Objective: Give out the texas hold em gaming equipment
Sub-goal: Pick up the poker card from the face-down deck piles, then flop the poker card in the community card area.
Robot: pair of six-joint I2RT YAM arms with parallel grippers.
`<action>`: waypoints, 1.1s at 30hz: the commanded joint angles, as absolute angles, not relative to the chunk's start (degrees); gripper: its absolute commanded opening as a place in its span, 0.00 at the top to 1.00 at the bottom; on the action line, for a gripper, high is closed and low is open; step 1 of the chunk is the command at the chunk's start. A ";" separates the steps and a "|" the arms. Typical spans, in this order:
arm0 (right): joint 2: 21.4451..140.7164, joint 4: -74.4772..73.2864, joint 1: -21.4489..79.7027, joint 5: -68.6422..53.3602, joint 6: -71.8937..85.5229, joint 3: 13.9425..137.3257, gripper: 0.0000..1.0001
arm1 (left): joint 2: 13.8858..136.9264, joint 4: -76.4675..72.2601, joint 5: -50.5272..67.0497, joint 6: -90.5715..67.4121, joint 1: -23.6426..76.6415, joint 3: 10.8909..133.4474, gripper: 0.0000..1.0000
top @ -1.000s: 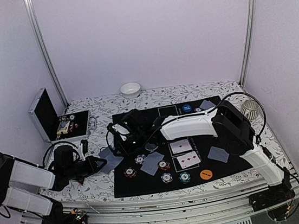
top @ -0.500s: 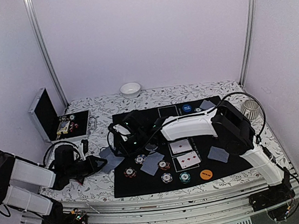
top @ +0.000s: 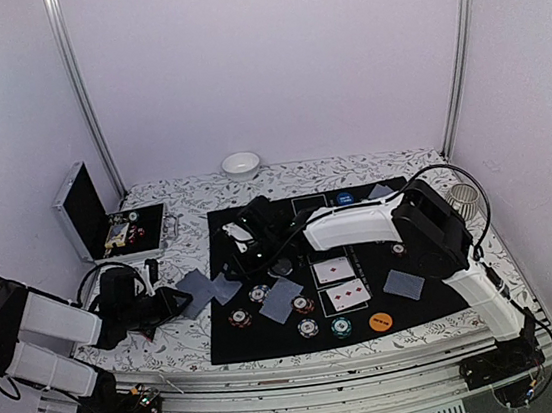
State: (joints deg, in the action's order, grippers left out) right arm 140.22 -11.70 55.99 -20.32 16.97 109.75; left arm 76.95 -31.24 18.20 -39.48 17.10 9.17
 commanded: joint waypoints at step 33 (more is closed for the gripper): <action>126.02 -63.13 44.17 36.63 17.58 112.66 0.98 | 72.12 -25.85 15.37 -37.42 16.52 9.46 1.00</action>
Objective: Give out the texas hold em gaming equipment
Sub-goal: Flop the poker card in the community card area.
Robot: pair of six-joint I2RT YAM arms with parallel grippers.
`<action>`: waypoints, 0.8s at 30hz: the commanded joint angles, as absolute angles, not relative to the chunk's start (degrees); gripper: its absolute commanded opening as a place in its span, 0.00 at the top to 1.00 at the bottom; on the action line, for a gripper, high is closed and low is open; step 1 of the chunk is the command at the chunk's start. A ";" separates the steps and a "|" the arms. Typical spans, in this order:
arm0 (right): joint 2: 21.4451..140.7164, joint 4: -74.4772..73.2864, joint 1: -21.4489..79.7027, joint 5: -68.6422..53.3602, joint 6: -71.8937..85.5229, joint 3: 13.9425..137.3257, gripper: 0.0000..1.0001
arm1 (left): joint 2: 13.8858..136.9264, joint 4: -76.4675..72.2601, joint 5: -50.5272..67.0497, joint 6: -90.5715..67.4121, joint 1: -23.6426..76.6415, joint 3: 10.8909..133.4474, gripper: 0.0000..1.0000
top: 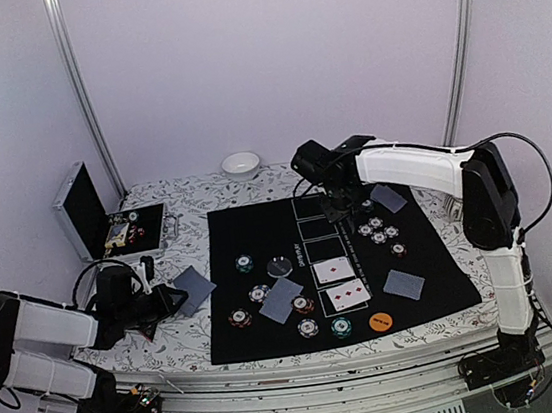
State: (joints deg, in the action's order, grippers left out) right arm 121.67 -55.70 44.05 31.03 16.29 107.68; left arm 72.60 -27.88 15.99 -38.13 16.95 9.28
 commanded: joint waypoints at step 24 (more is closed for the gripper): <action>140.99 -54.22 44.98 5.65 18.46 121.07 0.98 | 70.68 -25.93 14.98 -37.21 16.43 8.86 1.00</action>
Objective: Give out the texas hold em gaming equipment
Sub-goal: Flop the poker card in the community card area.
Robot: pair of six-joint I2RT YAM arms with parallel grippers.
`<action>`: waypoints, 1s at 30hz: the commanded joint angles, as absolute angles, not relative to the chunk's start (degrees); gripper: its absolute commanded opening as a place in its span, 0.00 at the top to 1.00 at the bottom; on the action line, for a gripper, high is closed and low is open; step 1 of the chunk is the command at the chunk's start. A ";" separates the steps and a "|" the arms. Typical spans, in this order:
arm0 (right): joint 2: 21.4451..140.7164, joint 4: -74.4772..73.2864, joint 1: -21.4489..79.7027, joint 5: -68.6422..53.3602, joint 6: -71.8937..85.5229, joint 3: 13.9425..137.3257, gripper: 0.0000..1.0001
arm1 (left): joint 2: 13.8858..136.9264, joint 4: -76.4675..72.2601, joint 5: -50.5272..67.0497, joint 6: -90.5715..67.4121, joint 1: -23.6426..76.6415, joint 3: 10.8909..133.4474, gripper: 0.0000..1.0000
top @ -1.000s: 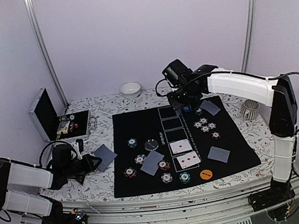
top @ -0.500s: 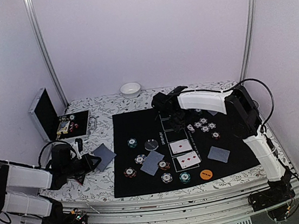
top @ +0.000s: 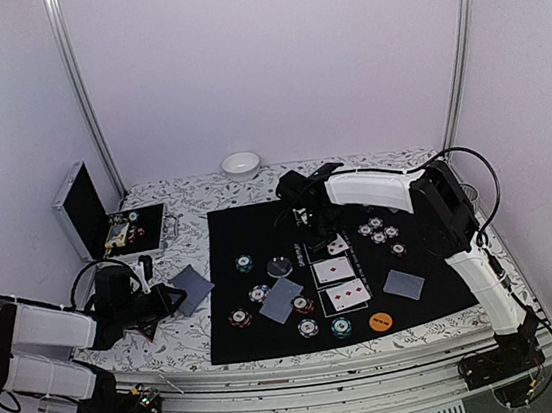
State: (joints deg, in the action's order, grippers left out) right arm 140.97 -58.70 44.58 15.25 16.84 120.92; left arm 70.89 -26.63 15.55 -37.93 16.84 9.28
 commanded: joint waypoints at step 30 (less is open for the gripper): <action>134.02 -50.19 42.54 8.78 26.38 111.96 0.98 | 70.16 -26.28 14.95 -36.76 16.42 8.51 1.00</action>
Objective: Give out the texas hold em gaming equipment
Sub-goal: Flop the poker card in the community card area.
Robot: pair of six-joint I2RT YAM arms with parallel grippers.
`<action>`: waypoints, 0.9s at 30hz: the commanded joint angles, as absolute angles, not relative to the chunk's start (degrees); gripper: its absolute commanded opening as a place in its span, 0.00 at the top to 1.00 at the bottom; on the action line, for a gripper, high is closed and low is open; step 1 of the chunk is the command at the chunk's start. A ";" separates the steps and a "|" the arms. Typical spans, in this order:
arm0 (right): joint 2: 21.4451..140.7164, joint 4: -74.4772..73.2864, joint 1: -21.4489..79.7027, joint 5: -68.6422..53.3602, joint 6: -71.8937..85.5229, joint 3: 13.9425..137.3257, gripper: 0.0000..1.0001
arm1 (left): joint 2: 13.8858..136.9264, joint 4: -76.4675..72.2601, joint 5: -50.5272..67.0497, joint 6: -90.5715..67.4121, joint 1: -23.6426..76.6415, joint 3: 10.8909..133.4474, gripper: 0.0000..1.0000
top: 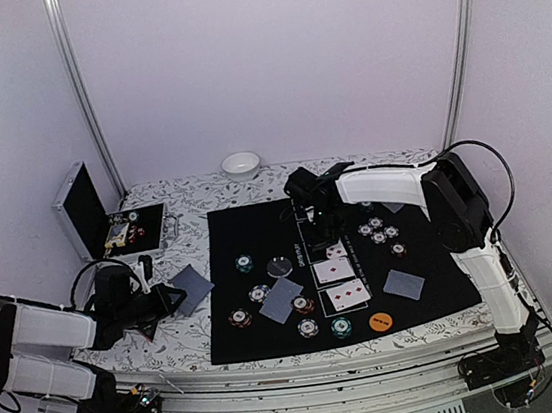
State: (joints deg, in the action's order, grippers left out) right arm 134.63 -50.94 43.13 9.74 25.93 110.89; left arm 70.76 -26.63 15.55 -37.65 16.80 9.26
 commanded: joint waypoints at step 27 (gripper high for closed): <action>128.49 -38.01 41.78 -5.14 23.90 109.79 0.39 | 68.18 -25.84 15.45 -36.45 16.39 8.61 1.00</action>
State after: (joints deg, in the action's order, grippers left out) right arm 134.72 -43.13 42.35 -2.17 25.65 110.78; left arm 70.26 -26.57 15.51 -37.50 16.80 9.06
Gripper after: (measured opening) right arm 0.580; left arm 0.085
